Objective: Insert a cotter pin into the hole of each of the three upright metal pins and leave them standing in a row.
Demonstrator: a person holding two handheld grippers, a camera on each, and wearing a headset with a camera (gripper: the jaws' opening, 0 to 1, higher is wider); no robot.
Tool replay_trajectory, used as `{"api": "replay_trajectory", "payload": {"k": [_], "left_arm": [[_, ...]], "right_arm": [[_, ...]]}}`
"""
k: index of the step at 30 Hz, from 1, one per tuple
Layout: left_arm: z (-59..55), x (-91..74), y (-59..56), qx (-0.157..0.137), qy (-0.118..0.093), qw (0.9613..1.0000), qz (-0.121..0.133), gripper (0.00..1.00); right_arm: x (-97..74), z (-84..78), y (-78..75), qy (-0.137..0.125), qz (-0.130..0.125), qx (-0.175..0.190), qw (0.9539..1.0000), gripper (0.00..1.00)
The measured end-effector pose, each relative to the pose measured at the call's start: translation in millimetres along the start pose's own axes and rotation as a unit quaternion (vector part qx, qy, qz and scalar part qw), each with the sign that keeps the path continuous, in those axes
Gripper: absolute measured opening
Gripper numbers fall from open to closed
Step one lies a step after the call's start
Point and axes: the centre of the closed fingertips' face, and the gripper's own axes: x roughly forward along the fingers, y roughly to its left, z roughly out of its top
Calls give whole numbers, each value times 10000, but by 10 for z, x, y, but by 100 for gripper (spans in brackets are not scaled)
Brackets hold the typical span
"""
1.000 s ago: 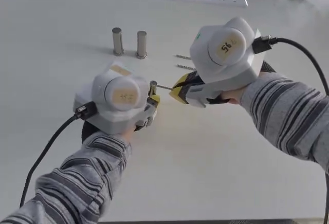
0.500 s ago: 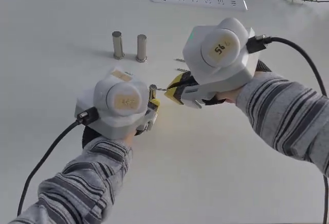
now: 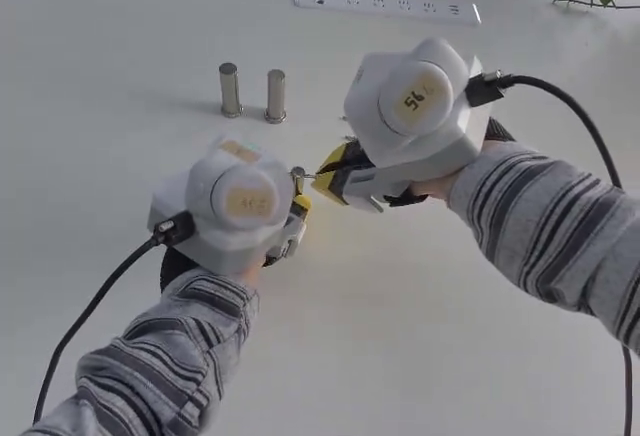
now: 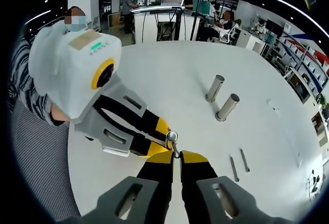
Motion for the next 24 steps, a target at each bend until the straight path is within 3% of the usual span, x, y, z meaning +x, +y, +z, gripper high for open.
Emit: {"api": "replay_trajectory", "payload": {"k": [5,6,7,13,24], "left_arm": [[-3,-3,-6,23,-4,10000,9,5],[-3,-1,-7,24,-5,10000,5,5],[-5,-2,-5,6,4,10000,9,5],[-9,3,-5,-5,17,10000,17,5],[-8,7,-6,-26,17,10000,30,5]], "right_arm": [[24,36,23,-133,71,-77,9999,0],[32,93,39,-346,140,-18,9993,0],[28,95,86,-383,257,142,9988,0],[12,57,33,-310,89,-78,9994,6],[-66,18,7,-325,10,-49,9995,0]]}}
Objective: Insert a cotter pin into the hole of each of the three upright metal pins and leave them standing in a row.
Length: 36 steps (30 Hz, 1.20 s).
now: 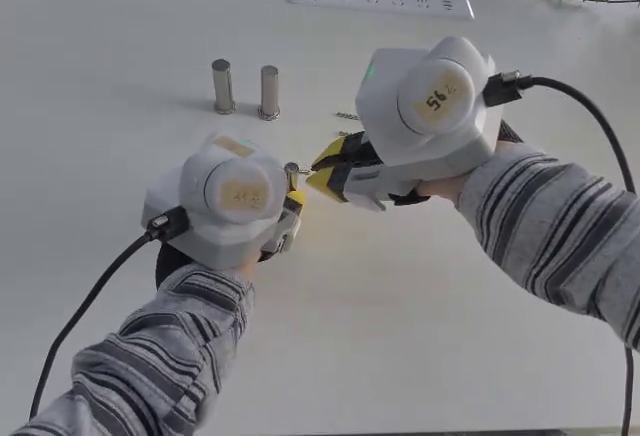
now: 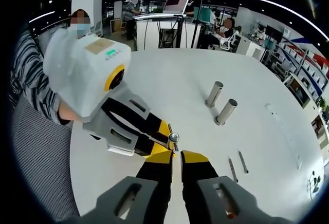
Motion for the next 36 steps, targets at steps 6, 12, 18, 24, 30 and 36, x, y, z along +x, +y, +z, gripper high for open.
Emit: {"api": "replay_trajectory", "payload": {"k": [6,12,18,24,30,36], "left_arm": [[1,1,-1,8,-2,10000,10,5],[0,0,-4,60,-2,10000,18,5],[1,2,3,148,-12,9999,36,5],[5,2,23,152,-15,9999,57,5],[-1,-22,104,139,21,9999,89,5],[44,-56,297,61,-13,9998,209,5]], "right_arm": [[16,44,0,-73,0,53,10000,0],[28,56,5,-53,21,57,10000,0],[19,45,10,-58,33,176,9998,0],[-26,-31,-45,-95,-126,472,9988,5],[-90,-129,-126,-183,-291,1207,9921,6],[-121,-248,-216,-248,-401,1730,9838,7]]}}
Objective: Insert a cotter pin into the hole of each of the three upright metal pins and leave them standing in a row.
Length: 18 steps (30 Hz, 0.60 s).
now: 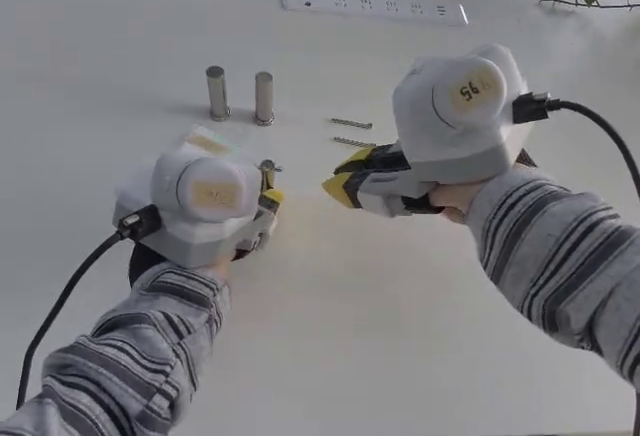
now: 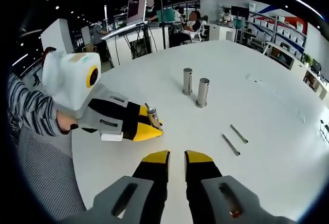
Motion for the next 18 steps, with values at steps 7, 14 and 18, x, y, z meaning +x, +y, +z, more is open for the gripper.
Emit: {"api": "replay_trajectory", "payload": {"k": [7,14,18], "left_arm": [[68,9,288,9,-21,9999,166,5],[101,38,472,96,24,9998,198,5],[98,68,529,12,42,9998,210,5]], "right_arm": [[-24,6,7,-362,-7,331,9988,11],[-14,38,-9,-576,-73,488,9971,16],[-34,74,-35,-732,-119,558,9957,19]]}}
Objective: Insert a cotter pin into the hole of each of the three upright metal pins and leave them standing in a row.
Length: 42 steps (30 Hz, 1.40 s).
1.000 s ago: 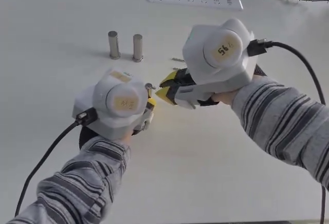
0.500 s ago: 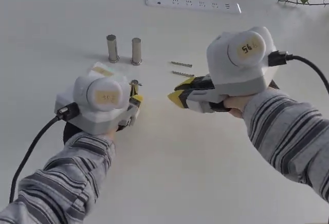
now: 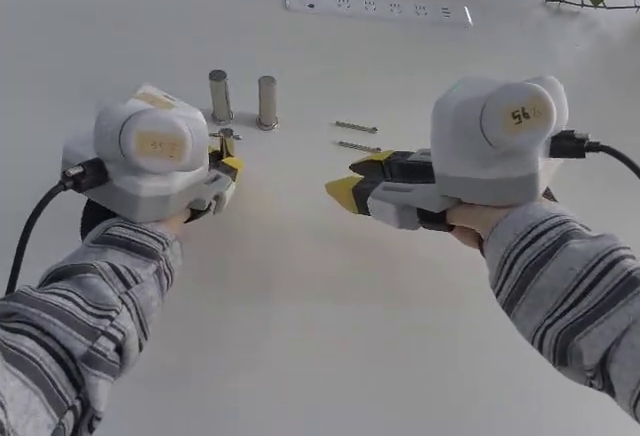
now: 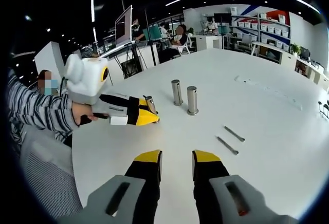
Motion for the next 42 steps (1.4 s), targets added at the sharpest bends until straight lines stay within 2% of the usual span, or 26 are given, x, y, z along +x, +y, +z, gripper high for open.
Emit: {"api": "replay_trajectory", "payload": {"k": [2,6,10,18,20,25,32,36,42], "left_arm": [[-17,25,21,-42,20,10000,9,5],[-59,55,48,-80,79,9999,28,5],[-46,58,37,-56,36,10000,-24,5],[-41,68,47,-152,-57,9999,-10,5],[-38,72,53,-66,-61,10000,-6,6],[-87,85,64,-122,47,9999,-27,6],[-116,64,65,-137,65,9999,-83,18],[-76,-4,56,-294,-38,9995,-149,28],[-43,-168,22,-328,-142,9991,-212,45]], "right_arm": [[-8,27,1,-99,15,100,9999,20],[-22,20,-10,-104,-20,146,9998,20],[-45,43,-26,-232,-20,232,9995,19],[-14,14,-3,-183,-22,298,9994,19],[-2,18,25,-176,4,309,9994,18],[15,47,66,-175,33,272,9995,18],[19,84,61,-210,24,263,9994,19],[21,130,48,-281,4,223,9994,21],[81,241,-7,-296,-28,57,9995,26]]}}
